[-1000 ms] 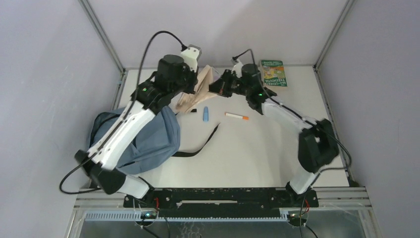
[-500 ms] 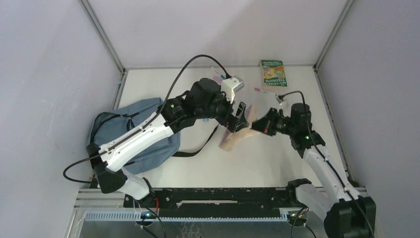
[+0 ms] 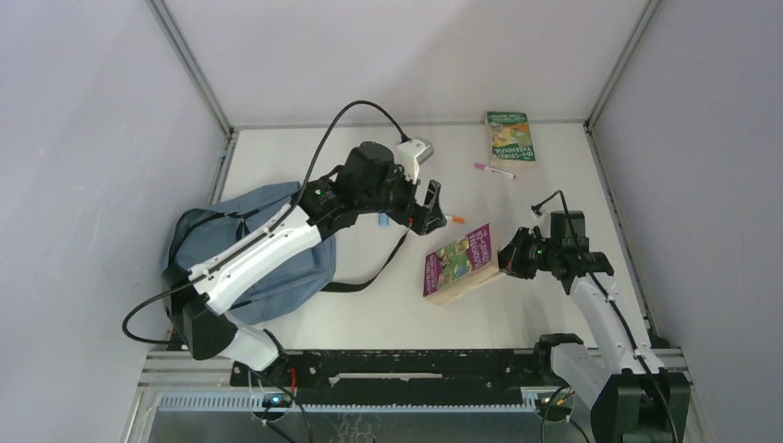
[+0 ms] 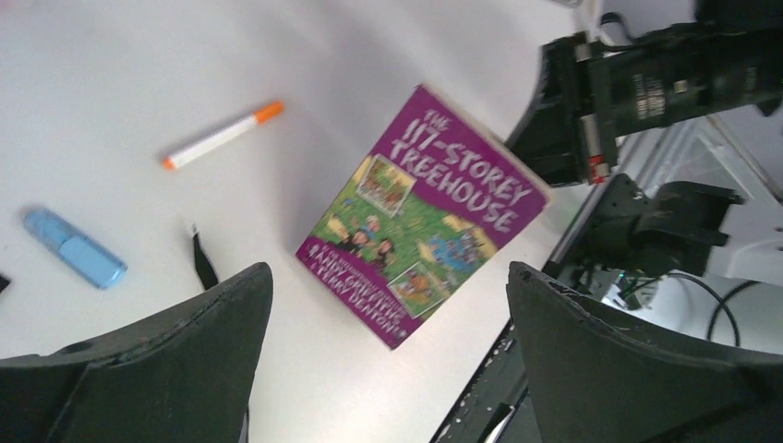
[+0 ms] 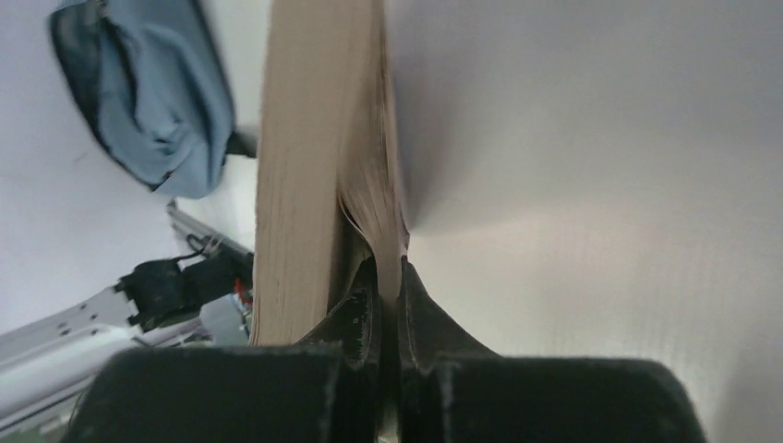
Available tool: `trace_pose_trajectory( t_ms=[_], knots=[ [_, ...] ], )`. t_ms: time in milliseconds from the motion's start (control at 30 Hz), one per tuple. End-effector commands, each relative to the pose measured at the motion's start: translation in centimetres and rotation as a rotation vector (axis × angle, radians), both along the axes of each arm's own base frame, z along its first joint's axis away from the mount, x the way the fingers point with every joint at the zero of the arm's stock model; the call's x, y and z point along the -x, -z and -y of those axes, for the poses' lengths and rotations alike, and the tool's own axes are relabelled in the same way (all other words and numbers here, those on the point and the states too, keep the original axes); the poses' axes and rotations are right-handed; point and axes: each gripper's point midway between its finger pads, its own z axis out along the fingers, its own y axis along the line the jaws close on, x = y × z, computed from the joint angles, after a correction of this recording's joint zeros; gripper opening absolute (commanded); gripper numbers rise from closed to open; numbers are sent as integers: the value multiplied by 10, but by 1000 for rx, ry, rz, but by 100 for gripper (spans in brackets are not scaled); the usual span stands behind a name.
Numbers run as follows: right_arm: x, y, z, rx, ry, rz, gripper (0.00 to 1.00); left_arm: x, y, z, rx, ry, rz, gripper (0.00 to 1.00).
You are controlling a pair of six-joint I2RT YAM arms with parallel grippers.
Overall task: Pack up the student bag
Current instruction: Place the book at the center of the board, then adjust the student bag at the center of the board.
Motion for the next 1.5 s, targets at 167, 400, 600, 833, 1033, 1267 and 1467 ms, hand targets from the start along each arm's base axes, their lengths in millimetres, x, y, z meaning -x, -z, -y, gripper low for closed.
trace_pose_trajectory(
  t_ms=[167, 400, 600, 833, 1033, 1267, 1467],
  knots=[
    [-33, 25, 73, 331, 311, -70, 66, -22, 56, -7, -79, -83, -74, 100],
    [-36, -8, 110, 393, 525, 49, 80, -29, 86, -5, -130, -112, -115, 100],
    [-35, -35, 90, 324, 469, 171, 80, -52, 91, -46, -182, -326, -91, 100],
    [-45, -32, 39, 306, 308, 204, 80, -107, 127, -172, -254, -863, -233, 100],
    [-52, -26, 7, 270, 236, 197, 81, -111, 158, -224, -401, -1044, -248, 99],
    [-54, -24, 0, 260, 211, 195, 81, -97, 194, -251, -503, -1220, -291, 77],
    [-56, -20, -1, 267, 197, 193, 81, -97, 223, -258, -558, -1278, -311, 68]
  ],
)
